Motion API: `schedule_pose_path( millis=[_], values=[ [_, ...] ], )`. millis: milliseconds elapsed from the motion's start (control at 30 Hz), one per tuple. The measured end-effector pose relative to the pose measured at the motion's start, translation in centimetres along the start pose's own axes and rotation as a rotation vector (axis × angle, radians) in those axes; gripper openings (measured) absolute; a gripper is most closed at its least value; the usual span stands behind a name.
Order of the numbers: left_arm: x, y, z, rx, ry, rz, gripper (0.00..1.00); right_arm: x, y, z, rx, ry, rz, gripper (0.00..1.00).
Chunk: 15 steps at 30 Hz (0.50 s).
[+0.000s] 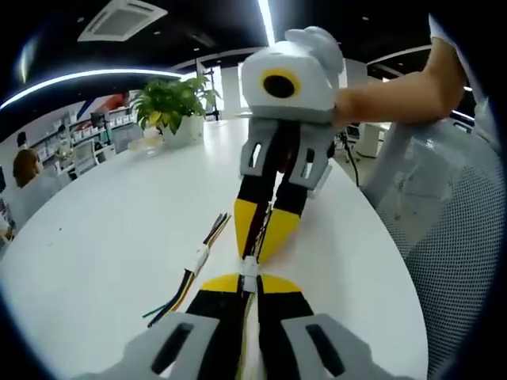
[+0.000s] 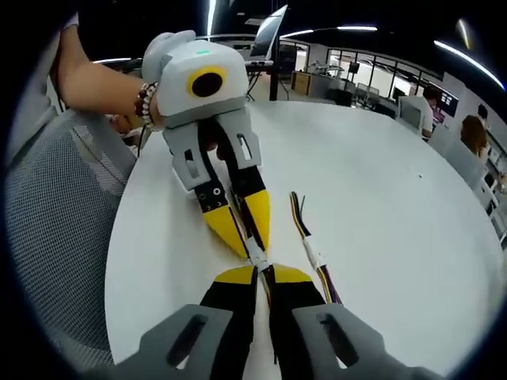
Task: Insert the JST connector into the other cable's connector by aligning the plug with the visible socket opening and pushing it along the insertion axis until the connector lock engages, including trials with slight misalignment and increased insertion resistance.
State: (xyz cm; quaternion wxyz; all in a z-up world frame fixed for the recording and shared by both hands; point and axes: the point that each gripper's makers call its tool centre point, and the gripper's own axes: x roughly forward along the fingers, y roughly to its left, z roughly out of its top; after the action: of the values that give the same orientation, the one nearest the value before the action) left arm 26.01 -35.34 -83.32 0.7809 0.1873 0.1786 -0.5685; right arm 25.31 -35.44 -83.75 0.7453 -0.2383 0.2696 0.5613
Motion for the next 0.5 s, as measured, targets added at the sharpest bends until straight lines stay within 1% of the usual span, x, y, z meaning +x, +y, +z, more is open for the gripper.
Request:
schedule_pose_path(
  millis=[100, 300, 433, 500],
  values=[
    [0.0, 0.6, 0.3, 0.002, 0.0, 0.032, 0.01, -0.1, -0.5, 0.2, -0.004, -0.013, -0.024, 0.03],
    [0.0, 1.3, 0.2, -0.033, -0.002, 0.064, 0.02, 0.1, -1.0, 0.4, -0.006, -0.026, -0.05, 0.03],
    [0.2, 2.2, -0.6, -0.047, 0.037, 0.12, 0.04, 0.2, -1.4, 0.3, -0.009, -0.021, -0.071, 0.03],
    [0.3, 2.1, -0.7, -0.054, 0.035, 0.115, 0.04, 0.3, -1.7, 0.1, -0.016, -0.018, -0.082, 0.03]
  ],
)
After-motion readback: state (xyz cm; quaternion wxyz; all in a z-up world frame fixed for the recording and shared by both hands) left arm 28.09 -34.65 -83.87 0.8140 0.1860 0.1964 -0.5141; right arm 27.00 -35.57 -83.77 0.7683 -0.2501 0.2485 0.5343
